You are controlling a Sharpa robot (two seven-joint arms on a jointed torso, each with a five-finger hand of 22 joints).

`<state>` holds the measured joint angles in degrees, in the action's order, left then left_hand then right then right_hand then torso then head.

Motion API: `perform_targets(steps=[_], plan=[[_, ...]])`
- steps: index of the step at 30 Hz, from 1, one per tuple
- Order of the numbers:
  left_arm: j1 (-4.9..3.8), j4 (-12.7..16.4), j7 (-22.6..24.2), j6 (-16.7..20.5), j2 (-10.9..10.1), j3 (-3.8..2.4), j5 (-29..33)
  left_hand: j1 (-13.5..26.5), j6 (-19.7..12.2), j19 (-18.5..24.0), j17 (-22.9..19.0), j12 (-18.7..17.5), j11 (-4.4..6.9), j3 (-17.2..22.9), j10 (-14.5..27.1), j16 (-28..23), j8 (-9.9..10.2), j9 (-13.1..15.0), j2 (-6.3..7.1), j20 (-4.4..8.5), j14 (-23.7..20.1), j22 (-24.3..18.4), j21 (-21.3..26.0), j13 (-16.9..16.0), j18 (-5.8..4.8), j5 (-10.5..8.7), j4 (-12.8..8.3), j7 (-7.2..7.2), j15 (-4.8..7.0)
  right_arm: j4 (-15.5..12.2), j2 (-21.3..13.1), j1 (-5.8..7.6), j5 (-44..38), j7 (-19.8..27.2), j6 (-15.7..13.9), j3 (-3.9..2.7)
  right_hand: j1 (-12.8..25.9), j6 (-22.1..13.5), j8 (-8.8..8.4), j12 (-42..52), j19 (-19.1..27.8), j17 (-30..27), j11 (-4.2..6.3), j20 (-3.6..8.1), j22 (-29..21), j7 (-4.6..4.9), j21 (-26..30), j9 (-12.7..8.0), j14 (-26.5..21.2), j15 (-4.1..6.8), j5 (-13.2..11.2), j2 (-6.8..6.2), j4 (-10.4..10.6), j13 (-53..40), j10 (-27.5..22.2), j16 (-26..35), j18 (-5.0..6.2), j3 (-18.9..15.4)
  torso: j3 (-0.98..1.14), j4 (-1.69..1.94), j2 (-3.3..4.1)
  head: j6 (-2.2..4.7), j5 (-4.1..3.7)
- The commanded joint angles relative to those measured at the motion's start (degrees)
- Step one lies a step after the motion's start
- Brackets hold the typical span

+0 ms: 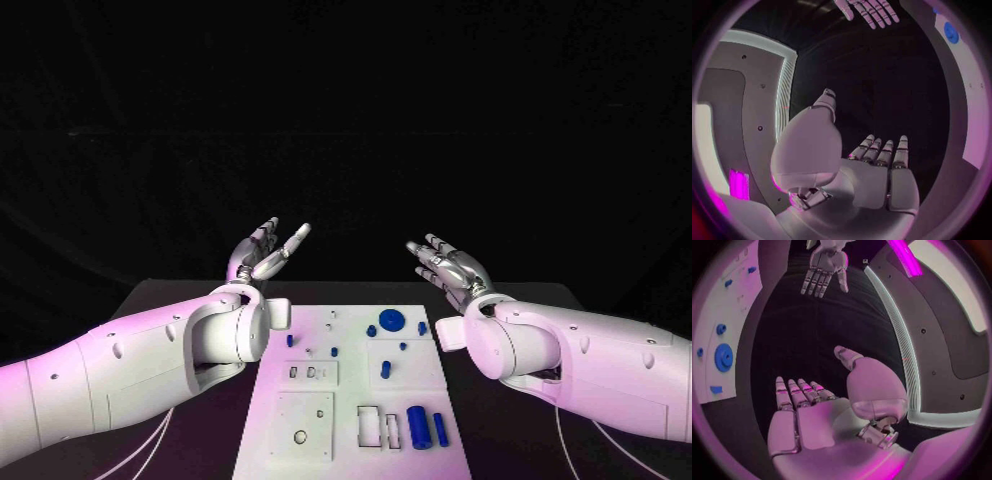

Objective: Assemble the parts on the task board

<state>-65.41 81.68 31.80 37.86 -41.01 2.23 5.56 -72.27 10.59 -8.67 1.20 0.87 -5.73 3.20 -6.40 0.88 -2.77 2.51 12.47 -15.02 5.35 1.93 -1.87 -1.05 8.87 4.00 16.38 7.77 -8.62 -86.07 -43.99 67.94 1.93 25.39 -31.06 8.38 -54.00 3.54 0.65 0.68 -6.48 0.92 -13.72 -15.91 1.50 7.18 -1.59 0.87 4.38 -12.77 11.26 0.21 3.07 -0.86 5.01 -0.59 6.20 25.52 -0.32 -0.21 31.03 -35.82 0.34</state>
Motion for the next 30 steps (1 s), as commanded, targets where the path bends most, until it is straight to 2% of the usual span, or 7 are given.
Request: perform_targets(steps=[1,6,9,10,12,15,30], plan=[[-0.09,0.0,2.0,-2.6,0.1,-0.04,1.4,-2.5,0.7,-0.2,0.1,0.3,-0.13,0.2,-0.6,0.2,-0.3,0.1,0.37,-0.90,0.2,0.1,-0.5,-0.1,0.81,0.29,0.9,0.61,-0.64,0.5,0.2,0.75,0.8,-2.7,9.8,0.65,-2.0,0.9,0.39,0.4,-0.1,0.2,-0.81,-0.69,0.1,9.60,-0.4,0.2,0.7,-0.72,0.6,0.40,-0.5,-0.2,0.8,-0.5,0.90,0.8,-0.01,0.00,0.00,0.00,0.00],[-0.09,0.0,2.0,-2.6,0.1,-0.04,1.4,-4.0,1.8,-0.2,0.3,0.5,-1.53,2.8,-1.9,0.4,-0.6,0.4,-1.80,-1.33,0.9,0.2,-0.7,-0.3,0.95,-0.38,0.8,1.93,-1.75,0.8,0.2,1.37,0.9,-3.2,11.5,1.30,-6.3,4.8,1.71,1.3,-3.4,1.4,-1.37,-0.87,0.9,9.90,-2.0,1.3,6.1,-1.61,0.2,0.11,-3.5,-0.8,6.0,-2.0,0.13,1.4,-0.01,0.00,0.00,0.00,0.00],[-0.11,-0.1,1.3,-6.2,-1.3,-0.03,1.6,-5.8,4.9,-0.8,1.4,1.3,-3.72,5.9,-6.1,1.8,-1.7,1.1,-3.54,-1.78,5.5,0.5,-1.2,-0.8,-0.62,-0.67,0.8,3.97,-4.16,2.9,0.1,1.39,-12.8,-1.5,5.0,1.30,-10.9,12.3,4.61,3.7,-10.6,3.5,-1.72,-0.91,2.7,9.92,-5.3,3.2,16.7,-1.90,1.7,-1.04,-6.8,-1.9,16.1,-5.7,-0.19,2.1,0.17,-0.03,0.05,-0.37,0.14],[-0.12,-0.1,1.1,-7.3,-1.6,-0.02,1.5,-7.6,11.8,-3.8,2.9,3.2,-7.00,8.6,-13.4,4.3,-4.3,2.7,-5.52,-1.76,12.3,1.3,-2.6,-1.7,-1.41,-0.86,0.4,6.82,-4.72,3.5,0.2,1.45,-16.1,-1.3,3.9,1.28,-14.2,20.0,7.73,5.8,-18.7,5.4,-1.34,-0.75,4.4,9.65,-9.0,5.1,26.6,-1.01,2.2,-1.84,-9.1,-2.7,25.8,-9.1,0.54,2.8,0.14,-0.09,0.09,-0.44,0.20],[-0.14,0.0,1.0,-8.2,-2.2,-0.02,0.9,-9.7,22.0,-18.8,7.1,7.5,-8.87,11.1,-30.2,12.0,-8.4,5.1,-7.31,-1.83,31.7,5.2,-9.8,-3.5,-1.60,-0.75,-0.3,7.72,-4.20,4.4,0.3,1.65,-20.3,-1.3,3.0,1.27,-16.0,25.9,10.02,7.5,-27.9,6.6,-0.43,-0.64,6.3,9.35,-13.1,6.4,34.3,0.06,1.9,-2.30,-10.4,-3.1,35.6,-11.6,1.62,3.3,0.01,-0.12,0.30,-0.46,0.08],[-0.21,0.5,0.6,-9.8,-2.9,-0.03,-0.5,-11.9,33.8,-29.5,8.5,10.2,-6.51,12.9,-42.7,15.2,-13.2,7.7,-6.88,-1.51,39.9,7.5,-15.4,-3.8,0.60,-0.84,-1.3,6.90,-1.99,5.4,0.3,2.03,-25.7,-1.8,2.3,1.24,-17.6,36.7,13.95,8.3,-34.5,7.5,1.03,-0.36,7.5,8.31,-16.7,8.7,42.3,2.04,1.9,-2.99,-11.7,-2.9,44.8,-14.1,3.62,4.2,0.00,-0.11,0.69,-0.61,0.04],[-0.88,7.4,-1.6,-15.7,-7.6,-0.74,-6.3,-12.9,39.6,-41.4,12.7,7.0,-3.57,18.9,-53.9,18.8,-13.4,7.8,-2.86,1.97,52.9,9.8,-22.9,-2.6,1.62,-0.95,-2.9,4.71,2.01,7.0,0.0,5.38,-54.0,-10.0,5.0,0.93,-18.9,48.8,14.26,3.0,-40.8,11.9,5.20,5.21,19.7,5.21,-36.8,9.2,60.8,7.75,2.6,-5.21,-13.4,-2.9,60.3,-17.3,3.89,3.1,-0.04,-0.16,4.28,-0.04,-0.25]])
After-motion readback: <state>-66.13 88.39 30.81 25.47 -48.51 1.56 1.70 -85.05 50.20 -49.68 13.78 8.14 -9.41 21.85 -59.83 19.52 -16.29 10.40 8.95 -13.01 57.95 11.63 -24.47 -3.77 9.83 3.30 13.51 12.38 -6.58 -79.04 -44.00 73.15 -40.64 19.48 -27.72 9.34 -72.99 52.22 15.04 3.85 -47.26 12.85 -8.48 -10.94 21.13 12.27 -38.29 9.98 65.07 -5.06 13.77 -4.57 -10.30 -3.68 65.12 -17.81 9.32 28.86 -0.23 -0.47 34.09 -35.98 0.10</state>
